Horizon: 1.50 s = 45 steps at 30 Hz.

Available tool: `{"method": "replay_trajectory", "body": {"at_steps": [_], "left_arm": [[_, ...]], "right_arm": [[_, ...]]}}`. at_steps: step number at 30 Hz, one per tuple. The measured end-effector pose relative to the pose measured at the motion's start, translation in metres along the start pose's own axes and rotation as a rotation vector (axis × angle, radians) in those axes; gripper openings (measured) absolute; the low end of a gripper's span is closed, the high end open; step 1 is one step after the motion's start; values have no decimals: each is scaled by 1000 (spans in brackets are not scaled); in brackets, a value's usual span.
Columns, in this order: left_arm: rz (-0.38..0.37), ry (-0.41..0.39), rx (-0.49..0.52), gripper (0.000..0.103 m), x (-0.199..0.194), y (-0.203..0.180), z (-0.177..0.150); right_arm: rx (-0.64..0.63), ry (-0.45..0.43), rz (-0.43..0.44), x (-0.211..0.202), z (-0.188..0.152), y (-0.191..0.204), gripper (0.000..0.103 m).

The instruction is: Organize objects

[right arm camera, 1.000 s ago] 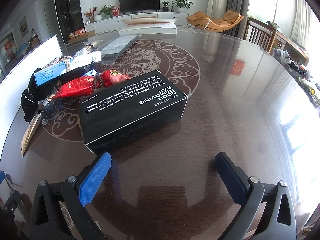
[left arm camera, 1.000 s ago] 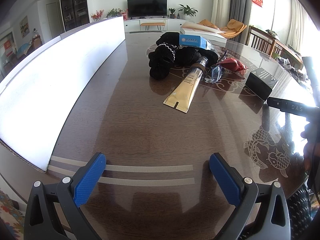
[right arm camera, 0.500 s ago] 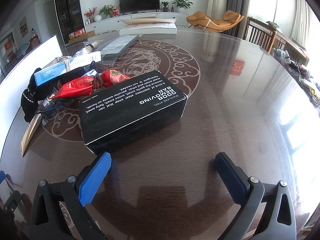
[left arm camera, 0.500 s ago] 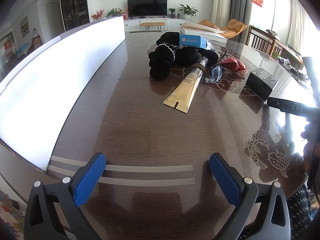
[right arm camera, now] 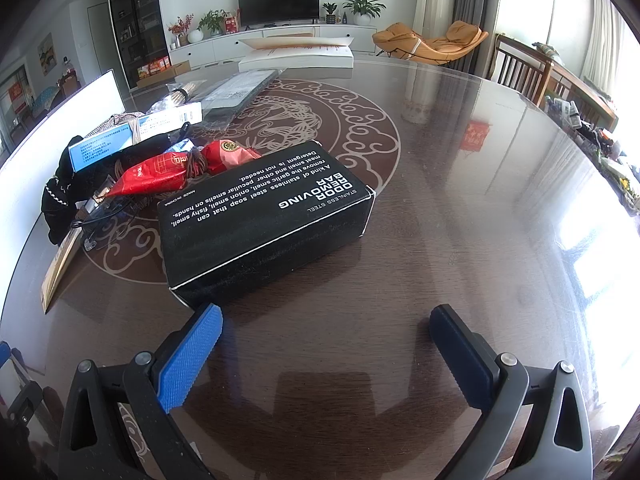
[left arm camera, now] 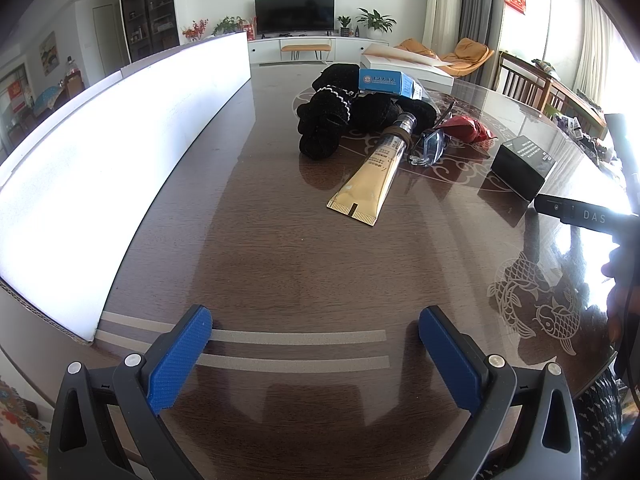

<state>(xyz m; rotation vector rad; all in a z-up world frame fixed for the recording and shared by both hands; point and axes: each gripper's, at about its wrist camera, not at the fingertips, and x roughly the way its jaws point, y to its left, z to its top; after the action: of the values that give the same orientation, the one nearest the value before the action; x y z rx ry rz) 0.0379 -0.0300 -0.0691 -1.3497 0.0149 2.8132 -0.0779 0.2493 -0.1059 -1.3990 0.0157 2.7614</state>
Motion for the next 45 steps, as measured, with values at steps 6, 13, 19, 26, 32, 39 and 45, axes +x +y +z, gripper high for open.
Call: {"method": "replay_trajectory", "body": {"at_steps": [6, 13, 19, 26, 32, 39, 45], "left_arm": [[0, 0, 0, 103, 0, 0, 0], [0, 0, 0, 103, 0, 0, 0], [0, 0, 0, 103, 0, 0, 0], [0, 0, 0, 103, 0, 0, 0], [-24, 13, -14, 103, 0, 6, 3], [-81, 63, -29, 103, 17, 17, 30], [-83, 120, 103, 103, 53, -10, 71]], "right_arm": [[0, 0, 0, 0, 0, 0, 103], [0, 0, 0, 0, 0, 0, 103], [0, 0, 0, 0, 0, 0, 103], [0, 0, 0, 0, 0, 0, 103], [0, -1, -1, 0, 0, 0, 103], [0, -1, -1, 0, 0, 0, 103], [0, -2, 0, 1, 0, 0, 103]]}}
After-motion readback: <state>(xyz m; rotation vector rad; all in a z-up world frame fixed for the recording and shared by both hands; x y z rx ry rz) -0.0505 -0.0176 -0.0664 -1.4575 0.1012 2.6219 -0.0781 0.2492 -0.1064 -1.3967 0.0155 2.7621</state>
